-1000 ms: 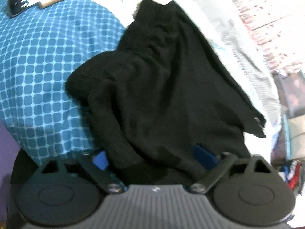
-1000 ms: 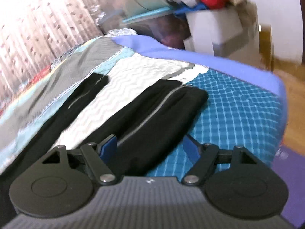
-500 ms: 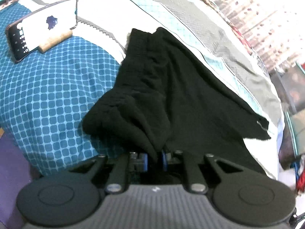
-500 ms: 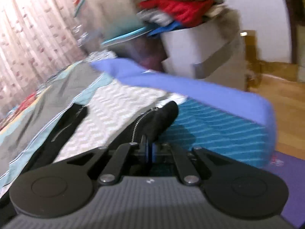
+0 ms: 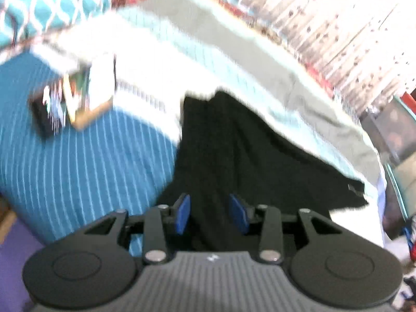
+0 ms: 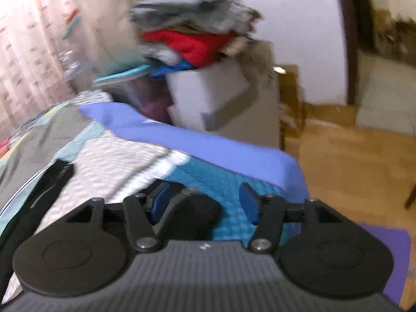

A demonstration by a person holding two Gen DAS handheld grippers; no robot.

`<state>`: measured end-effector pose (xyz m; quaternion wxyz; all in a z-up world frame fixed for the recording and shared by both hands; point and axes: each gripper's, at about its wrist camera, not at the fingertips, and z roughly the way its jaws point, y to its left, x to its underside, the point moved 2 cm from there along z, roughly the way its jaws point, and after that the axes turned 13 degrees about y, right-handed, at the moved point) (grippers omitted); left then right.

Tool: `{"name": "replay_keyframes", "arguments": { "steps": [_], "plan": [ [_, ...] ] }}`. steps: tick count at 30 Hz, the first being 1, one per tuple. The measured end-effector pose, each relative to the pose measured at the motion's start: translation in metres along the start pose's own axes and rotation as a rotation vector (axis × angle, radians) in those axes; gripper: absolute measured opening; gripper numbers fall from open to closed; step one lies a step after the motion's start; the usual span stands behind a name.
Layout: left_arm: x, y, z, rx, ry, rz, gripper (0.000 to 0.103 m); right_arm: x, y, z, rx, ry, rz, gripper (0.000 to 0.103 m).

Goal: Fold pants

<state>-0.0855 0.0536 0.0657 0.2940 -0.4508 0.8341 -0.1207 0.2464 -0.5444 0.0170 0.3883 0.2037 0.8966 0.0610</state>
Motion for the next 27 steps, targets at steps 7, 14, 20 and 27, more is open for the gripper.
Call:
{"name": "replay_keyframes", "arguments": {
  "steps": [7,14,20,27],
  "plan": [
    [-0.094,-0.018,0.050,0.038,-0.090,-0.051,0.039,-0.036,0.119,-0.056,-0.318,-0.072,-0.213,0.060],
    [-0.138,0.007,0.100,0.129,-0.056,-0.225,0.038,-0.104,0.201,-0.080,-0.597,-0.069,-0.075,0.061],
    [-0.125,0.008,0.086,0.144,-0.019,-0.162,0.039,-0.104,0.242,-0.082,-0.690,-0.029,-0.111,0.062],
    [-0.091,-0.030,0.063,0.208,0.046,-0.038,0.039,-0.070,0.262,-0.102,-0.779,0.052,-0.201,0.062]
  ]
}}
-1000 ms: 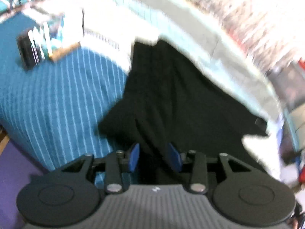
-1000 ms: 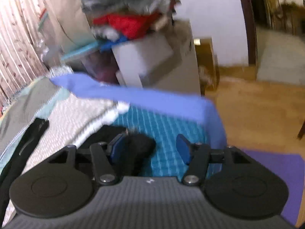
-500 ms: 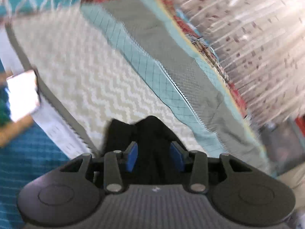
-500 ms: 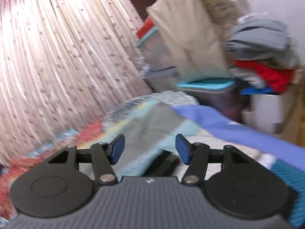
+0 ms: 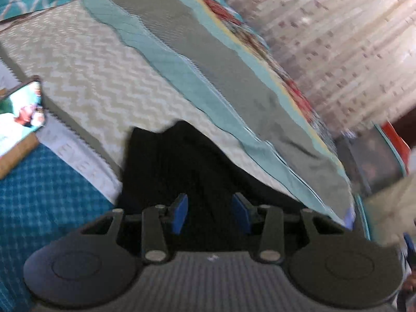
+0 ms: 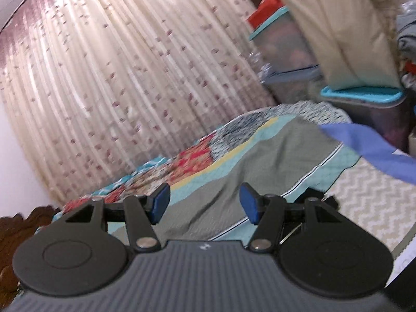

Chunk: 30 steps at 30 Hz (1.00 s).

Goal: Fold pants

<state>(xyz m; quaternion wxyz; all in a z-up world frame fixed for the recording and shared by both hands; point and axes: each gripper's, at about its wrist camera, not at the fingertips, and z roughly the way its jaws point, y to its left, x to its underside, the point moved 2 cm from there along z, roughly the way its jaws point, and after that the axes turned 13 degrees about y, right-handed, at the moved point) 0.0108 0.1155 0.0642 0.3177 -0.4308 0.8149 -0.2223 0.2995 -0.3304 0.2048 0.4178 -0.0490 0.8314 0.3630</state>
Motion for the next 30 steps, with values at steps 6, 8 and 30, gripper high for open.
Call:
{"name": "replay_keyframes", "arguments": {
  "steps": [6,8,30],
  "plan": [
    [0.036,-0.056,-0.005,0.044,0.053,0.150,0.039,-0.001,0.023,-0.034,-0.049,0.018,-0.063,0.062],
    [0.047,-0.076,-0.013,0.025,0.041,0.224,0.039,0.000,0.027,-0.052,-0.065,0.016,-0.080,0.062],
    [0.094,-0.320,-0.225,-0.001,-0.457,0.902,0.050,-0.097,0.089,-0.204,-0.315,-0.286,-0.166,0.062]
  ]
}}
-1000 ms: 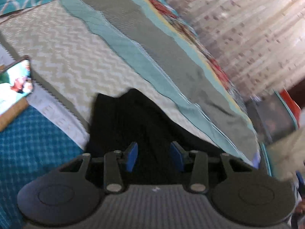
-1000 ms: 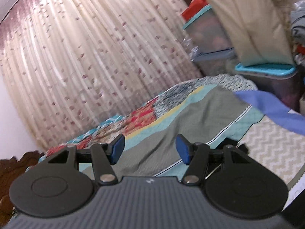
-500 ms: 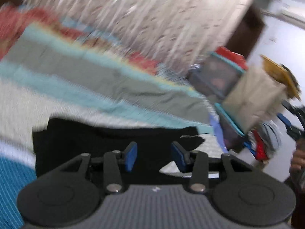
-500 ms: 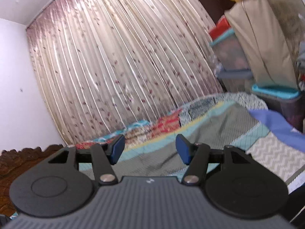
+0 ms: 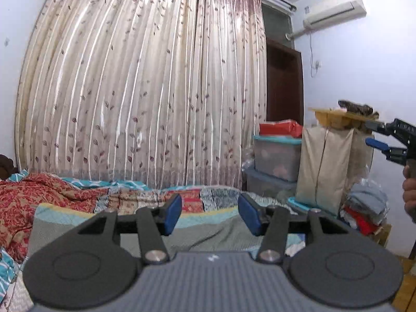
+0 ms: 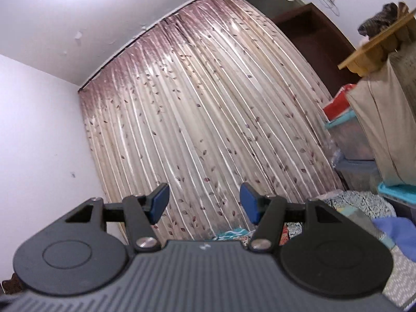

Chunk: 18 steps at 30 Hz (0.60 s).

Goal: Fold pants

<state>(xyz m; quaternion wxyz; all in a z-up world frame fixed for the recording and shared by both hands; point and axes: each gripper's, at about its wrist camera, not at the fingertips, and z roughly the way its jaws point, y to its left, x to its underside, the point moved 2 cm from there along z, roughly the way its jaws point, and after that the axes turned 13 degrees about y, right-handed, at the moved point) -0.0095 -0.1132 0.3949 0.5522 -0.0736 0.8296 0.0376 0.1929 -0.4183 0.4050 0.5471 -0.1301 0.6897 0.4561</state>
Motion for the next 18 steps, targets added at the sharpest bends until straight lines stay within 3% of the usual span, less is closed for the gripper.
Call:
{"name": "replay_keyframes", "arguments": {
  "steps": [3,7,12,16,18],
  "plan": [
    [0.022,0.020,0.054,-0.038,0.098,0.015,0.051,0.017,-0.012,0.018,0.021,0.052,-0.004,0.062],
    [0.062,0.075,0.150,-0.176,0.265,0.031,0.054,0.040,-0.042,0.074,0.130,0.213,-0.001,0.062],
    [0.139,0.149,0.250,-0.287,0.438,0.032,0.061,0.079,-0.112,0.187,0.302,0.442,0.048,0.062],
    [0.196,0.191,0.308,-0.308,0.561,-0.013,0.064,0.138,-0.188,0.294,0.450,0.641,0.140,0.062],
    [0.222,0.204,0.331,-0.299,0.612,-0.027,0.073,0.164,-0.222,0.336,0.542,0.695,0.147,0.062]
  ]
}}
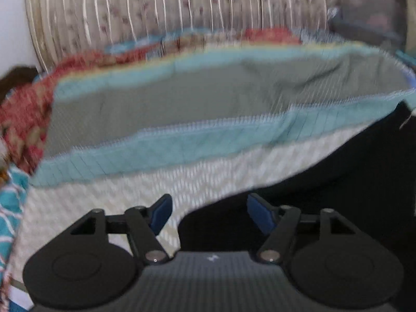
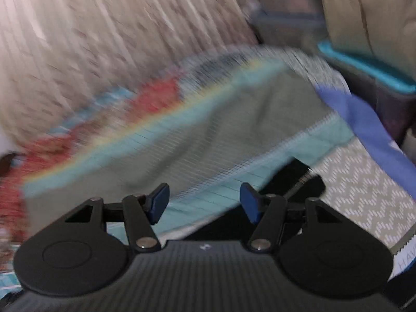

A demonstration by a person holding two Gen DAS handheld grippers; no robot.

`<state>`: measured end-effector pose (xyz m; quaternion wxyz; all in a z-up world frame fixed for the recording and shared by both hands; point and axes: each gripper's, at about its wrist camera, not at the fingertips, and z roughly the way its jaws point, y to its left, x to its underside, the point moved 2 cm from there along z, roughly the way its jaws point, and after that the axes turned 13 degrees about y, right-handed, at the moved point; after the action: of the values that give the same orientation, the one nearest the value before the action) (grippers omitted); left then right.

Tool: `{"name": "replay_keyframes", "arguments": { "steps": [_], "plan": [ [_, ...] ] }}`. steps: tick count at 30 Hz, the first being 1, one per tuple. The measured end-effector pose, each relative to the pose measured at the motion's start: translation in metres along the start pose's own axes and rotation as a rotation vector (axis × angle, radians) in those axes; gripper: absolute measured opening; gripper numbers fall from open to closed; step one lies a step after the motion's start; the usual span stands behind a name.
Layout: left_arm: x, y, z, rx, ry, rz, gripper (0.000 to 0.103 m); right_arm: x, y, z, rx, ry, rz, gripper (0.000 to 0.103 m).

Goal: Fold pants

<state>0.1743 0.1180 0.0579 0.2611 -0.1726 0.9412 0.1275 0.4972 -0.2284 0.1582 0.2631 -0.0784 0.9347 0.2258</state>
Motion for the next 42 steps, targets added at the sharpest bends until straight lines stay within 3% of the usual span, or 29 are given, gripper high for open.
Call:
{"name": "replay_keyframes", "arguments": {
  "steps": [1,2,6,7,8,10,12,13,14,15,16,17,21,27,31,34,38,42],
  "plan": [
    [0.004,0.001,0.013,0.005,0.018,-0.001,0.081,-0.004,-0.008,0.031,0.054,0.019,0.019,0.062],
    [0.006,0.002,0.028,0.013,0.032,0.001,0.083,-0.008,-0.016,0.056,0.087,0.040,0.046,0.062],
    [0.014,0.004,0.067,0.042,0.084,-0.012,0.082,-0.013,-0.052,0.140,0.180,0.104,0.145,0.062],
    [0.016,0.004,0.077,0.047,0.103,-0.022,0.077,-0.017,-0.057,0.159,0.212,0.108,0.145,0.062],
    [0.014,0.004,0.086,0.052,0.118,-0.027,0.064,-0.019,-0.060,0.173,0.235,0.107,0.148,0.062],
    [0.016,0.004,0.102,0.043,0.142,-0.034,0.054,-0.023,-0.070,0.196,0.244,0.120,0.177,0.063],
    [0.016,0.000,0.106,0.033,0.116,-0.023,0.038,-0.026,-0.080,0.221,0.263,0.137,0.214,0.065],
    [0.016,-0.003,0.104,0.033,0.108,-0.010,0.018,-0.026,-0.085,0.233,0.283,0.147,0.228,0.064],
    [0.015,-0.005,0.100,0.024,0.102,-0.012,0.013,-0.024,-0.091,0.244,0.298,0.166,0.236,0.056],
    [0.013,-0.006,0.096,0.022,0.097,-0.024,0.012,-0.021,-0.096,0.249,0.314,0.164,0.233,0.033],
    [0.012,-0.007,0.090,0.025,0.081,-0.041,0.011,-0.019,-0.095,0.247,0.340,0.124,0.205,0.016],
    [0.009,-0.006,0.082,0.028,0.060,-0.058,0.011,-0.018,-0.098,0.243,0.343,0.124,0.193,0.007],
    [0.010,-0.001,0.036,0.069,-0.053,-0.170,0.011,-0.016,-0.116,0.190,0.194,0.065,0.277,0.007],
    [0.057,-0.004,-0.057,0.142,-0.209,-0.235,0.011,0.016,-0.129,0.052,-0.033,-0.050,0.296,0.007],
    [0.109,-0.015,-0.101,0.203,-0.212,-0.239,0.011,0.063,-0.150,-0.027,-0.087,-0.107,0.307,0.007],
    [0.147,-0.024,-0.124,0.239,-0.190,-0.244,0.011,0.117,-0.184,-0.075,-0.088,-0.120,0.362,0.007],
    [0.195,-0.031,-0.144,0.290,-0.171,-0.279,0.011,0.188,-0.223,-0.119,-0.050,-0.144,0.418,0.007],
    [0.242,-0.047,-0.144,0.316,-0.096,-0.273,0.011,0.251,-0.261,-0.131,-0.037,-0.138,0.538,0.007]
  ]
}}
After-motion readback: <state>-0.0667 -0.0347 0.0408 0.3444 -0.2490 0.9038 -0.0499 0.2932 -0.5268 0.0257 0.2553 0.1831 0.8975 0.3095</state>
